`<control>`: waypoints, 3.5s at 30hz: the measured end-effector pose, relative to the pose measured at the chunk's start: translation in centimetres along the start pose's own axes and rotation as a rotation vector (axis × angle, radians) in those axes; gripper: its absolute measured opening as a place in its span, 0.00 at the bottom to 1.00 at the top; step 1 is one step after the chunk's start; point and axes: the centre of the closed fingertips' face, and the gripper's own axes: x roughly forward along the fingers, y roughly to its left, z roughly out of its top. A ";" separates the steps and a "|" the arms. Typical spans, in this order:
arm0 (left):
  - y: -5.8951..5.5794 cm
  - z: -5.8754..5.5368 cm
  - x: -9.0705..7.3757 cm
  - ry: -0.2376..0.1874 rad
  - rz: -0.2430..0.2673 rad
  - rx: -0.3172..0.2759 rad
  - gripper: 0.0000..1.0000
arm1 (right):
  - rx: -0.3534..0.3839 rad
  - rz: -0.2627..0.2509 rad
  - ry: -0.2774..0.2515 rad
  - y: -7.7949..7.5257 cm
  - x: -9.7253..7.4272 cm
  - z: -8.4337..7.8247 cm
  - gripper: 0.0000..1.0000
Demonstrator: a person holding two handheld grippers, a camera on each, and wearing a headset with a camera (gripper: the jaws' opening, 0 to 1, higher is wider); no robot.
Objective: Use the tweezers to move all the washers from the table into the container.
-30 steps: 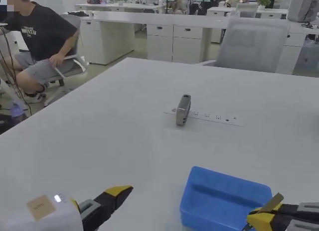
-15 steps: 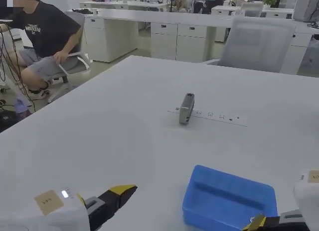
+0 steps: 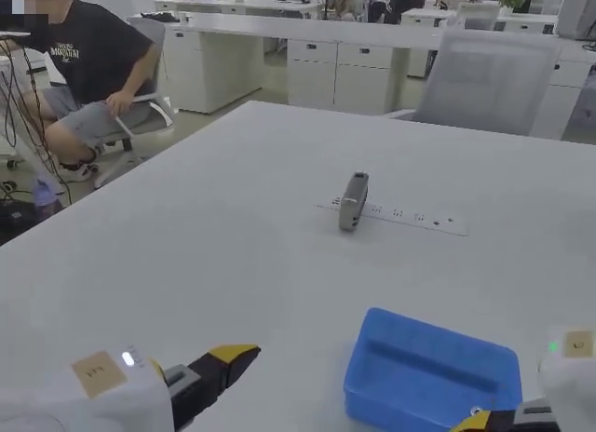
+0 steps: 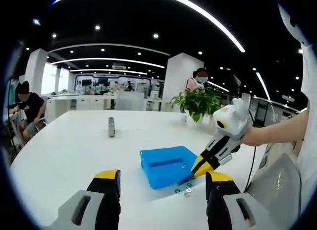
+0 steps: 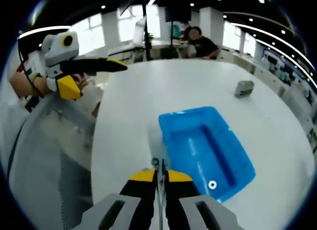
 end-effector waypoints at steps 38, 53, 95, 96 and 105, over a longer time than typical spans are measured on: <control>-1.0 -1.3 0.4 0.075 -0.053 0.022 0.60 | 0.095 -0.141 0.028 -0.8 -3.1 -8.5 0.09; -1.3 -1.7 0.5 0.100 -0.065 0.042 0.60 | 0.025 -0.119 0.090 -0.7 -2.5 -9.9 0.00; -13.0 -4.0 3.1 0.369 -0.672 0.366 0.19 | -0.307 0.007 -0.121 7.2 -7.8 0.9 0.00; -13.4 -3.9 3.2 0.371 -0.685 0.367 0.19 | -0.306 0.014 -0.123 7.4 -7.8 0.9 0.00; -14.7 -4.8 3.9 0.405 -0.756 0.446 0.04 | -0.288 0.088 -0.129 8.9 -7.3 1.4 0.00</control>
